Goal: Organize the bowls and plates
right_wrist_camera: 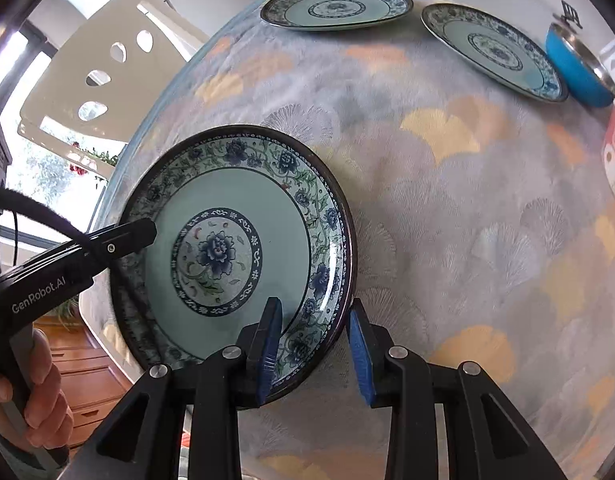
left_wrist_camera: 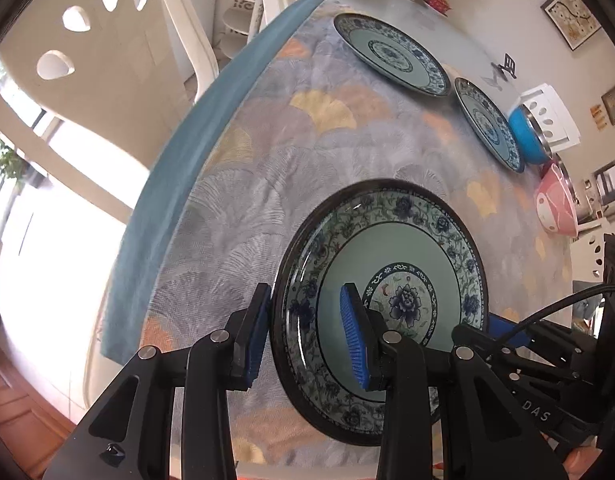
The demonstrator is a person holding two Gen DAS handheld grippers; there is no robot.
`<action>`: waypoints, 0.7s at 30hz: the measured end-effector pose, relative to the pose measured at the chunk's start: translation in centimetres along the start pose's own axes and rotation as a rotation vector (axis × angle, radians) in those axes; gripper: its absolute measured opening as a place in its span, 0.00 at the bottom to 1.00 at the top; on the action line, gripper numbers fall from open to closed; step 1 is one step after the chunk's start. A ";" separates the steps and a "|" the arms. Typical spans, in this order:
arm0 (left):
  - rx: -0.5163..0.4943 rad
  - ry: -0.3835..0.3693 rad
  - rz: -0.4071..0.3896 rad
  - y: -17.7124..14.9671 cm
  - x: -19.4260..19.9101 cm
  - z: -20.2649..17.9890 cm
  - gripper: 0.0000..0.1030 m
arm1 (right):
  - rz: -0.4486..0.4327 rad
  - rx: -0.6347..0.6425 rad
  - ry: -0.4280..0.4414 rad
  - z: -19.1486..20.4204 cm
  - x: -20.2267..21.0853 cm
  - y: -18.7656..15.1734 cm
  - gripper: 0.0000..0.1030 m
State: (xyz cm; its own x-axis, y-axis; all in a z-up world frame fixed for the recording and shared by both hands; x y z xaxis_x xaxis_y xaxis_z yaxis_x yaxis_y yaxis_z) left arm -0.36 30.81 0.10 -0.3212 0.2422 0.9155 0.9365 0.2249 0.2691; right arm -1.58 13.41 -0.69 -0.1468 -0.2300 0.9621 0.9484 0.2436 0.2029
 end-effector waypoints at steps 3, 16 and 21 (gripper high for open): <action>-0.003 0.008 -0.020 0.2 0.7 0.2 0.31 | -0.015 0.007 0.001 -0.2 0.7 0.1 0.31; -0.071 -0.041 -0.185 5.6 6.4 -1.7 0.32 | -0.184 -0.023 0.045 -1.1 7.7 2.4 0.40; -0.162 -0.058 -0.263 9.5 8.7 -4.3 0.37 | -0.314 -0.027 0.023 -1.2 11.0 6.5 0.49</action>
State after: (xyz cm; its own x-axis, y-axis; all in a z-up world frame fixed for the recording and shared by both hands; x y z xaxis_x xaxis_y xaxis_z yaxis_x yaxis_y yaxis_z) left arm 6.31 30.96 11.92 -0.5582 0.2500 0.7911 0.8292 0.1348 0.5425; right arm 3.28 11.35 10.95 -0.4272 -0.3116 0.8488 0.8651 0.1321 0.4839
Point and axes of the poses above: each gripper's, at about its wrist camera, not at the fingertips, and x roughly against the way its jaws point, z to its left, y to its top, the point moved 3 cm from there along -x, roughly the way its jaws point, and after that the axes turned 5 degrees about x, right-handed, at the moved point
